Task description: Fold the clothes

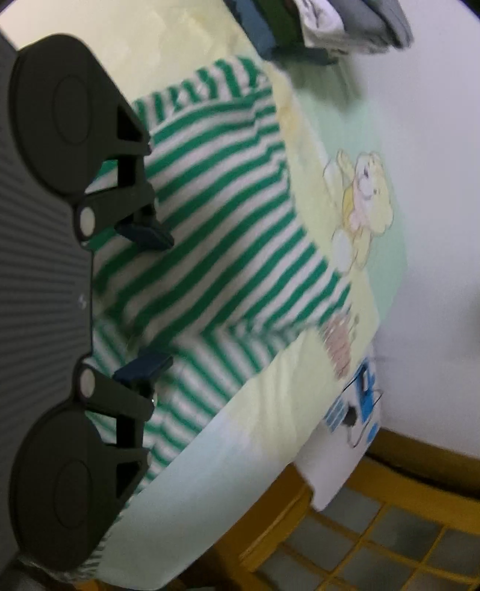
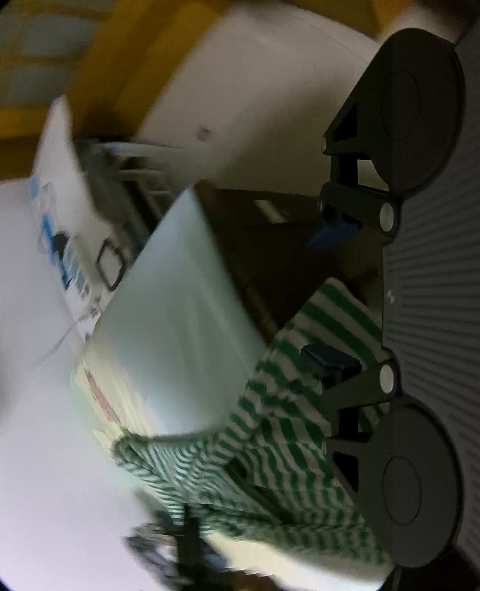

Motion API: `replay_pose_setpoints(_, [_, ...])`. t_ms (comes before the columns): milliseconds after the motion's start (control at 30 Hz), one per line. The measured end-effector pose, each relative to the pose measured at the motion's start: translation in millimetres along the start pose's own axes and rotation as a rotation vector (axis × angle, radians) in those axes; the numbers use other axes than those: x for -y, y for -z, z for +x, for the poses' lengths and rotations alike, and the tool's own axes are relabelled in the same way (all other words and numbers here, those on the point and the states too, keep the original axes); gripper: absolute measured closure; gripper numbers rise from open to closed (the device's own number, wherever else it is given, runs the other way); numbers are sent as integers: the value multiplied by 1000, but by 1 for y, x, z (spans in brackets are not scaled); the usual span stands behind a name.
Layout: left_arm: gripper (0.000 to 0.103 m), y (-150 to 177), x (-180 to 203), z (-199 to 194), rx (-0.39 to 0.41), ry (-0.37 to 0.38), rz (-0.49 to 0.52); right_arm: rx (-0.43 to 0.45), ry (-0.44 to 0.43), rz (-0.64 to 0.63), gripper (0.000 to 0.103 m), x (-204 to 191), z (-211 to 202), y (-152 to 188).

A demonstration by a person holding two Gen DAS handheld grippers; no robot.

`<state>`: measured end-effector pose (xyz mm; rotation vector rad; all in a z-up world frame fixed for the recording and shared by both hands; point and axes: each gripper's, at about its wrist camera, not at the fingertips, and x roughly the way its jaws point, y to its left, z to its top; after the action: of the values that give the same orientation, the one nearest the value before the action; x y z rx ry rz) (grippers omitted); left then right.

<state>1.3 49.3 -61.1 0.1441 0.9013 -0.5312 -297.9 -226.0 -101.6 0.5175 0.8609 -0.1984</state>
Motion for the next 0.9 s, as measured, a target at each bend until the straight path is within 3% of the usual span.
replay_pose_setpoints(167, [21, 13, 24, 2, -9, -25, 29, -47, -149, 136, 43, 20, 23, 5])
replay_pose_setpoints(433, [15, 13, 28, 13, -29, -59, 35, -96, -337, 280, 45, 40, 41, 1])
replay_pose_setpoints(500, [14, 12, 28, 16, -32, -64, 47, -104, -368, 255, 76, 38, 40, -2])
replay_pose_setpoints(600, [12, 11, 29, 17, -32, -57, 59, -95, -361, 182, 86, 28, 27, -6])
replay_pose_setpoints(900, [10, 10, 19, 18, -33, 10, 82, 29, -272, -38, 88, -23, -35, 2])
